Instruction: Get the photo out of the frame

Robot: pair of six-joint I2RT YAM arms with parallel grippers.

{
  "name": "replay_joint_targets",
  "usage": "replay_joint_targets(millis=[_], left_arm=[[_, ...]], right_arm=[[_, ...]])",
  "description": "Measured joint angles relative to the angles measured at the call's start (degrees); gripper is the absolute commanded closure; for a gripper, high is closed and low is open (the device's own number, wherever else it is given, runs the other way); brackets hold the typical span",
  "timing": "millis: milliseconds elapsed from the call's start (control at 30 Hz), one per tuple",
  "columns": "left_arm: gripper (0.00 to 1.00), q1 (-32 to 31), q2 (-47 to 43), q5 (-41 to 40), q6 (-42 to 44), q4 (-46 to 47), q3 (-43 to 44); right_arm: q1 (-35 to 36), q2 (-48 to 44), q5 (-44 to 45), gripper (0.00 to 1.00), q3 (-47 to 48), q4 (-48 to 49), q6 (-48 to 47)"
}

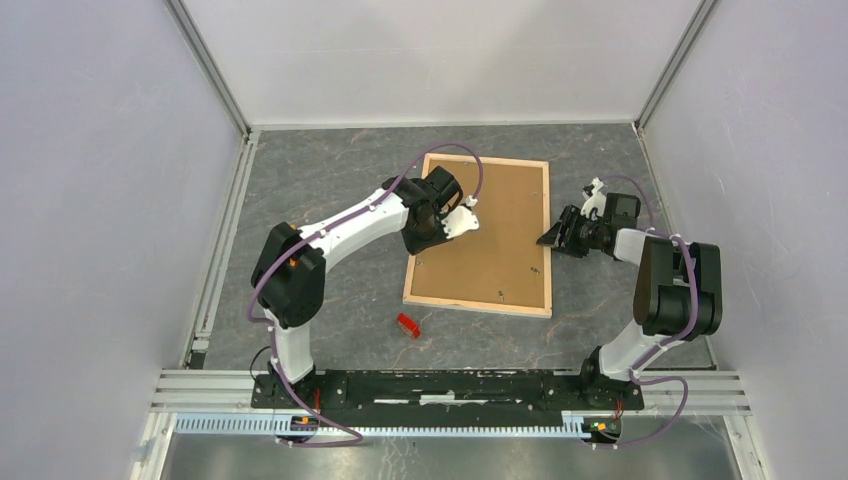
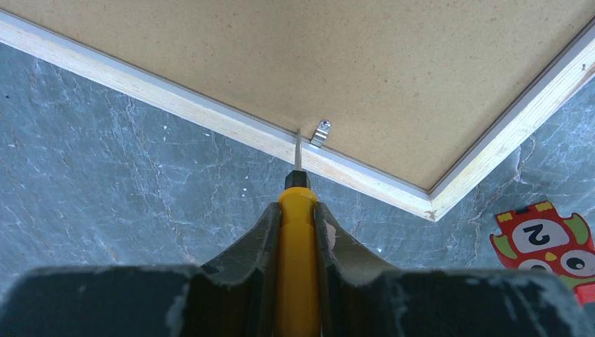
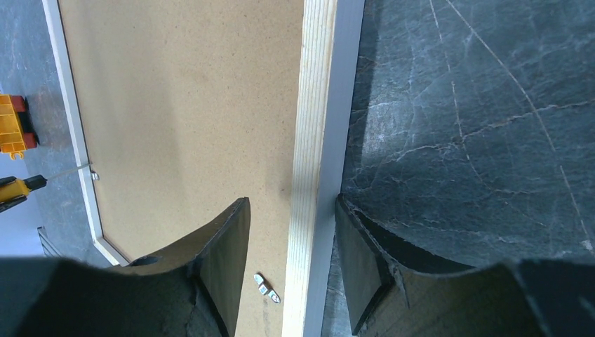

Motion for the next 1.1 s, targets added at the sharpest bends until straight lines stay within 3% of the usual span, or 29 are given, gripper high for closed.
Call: replay_joint_targets(millis=[733, 1100], left_arm=[[0.98, -0.2, 0.0, 8.1, 2.7, -6.9, 1.0], [0.98, -0.3, 0.4, 8.2, 2.0, -6.8, 1.8]], right_arm=[[0.0, 0.1, 0.4, 0.45, 0.0, 0.2, 0.7], [0.0, 0.1, 0.4, 0.44, 0.0, 0.2, 0.7]])
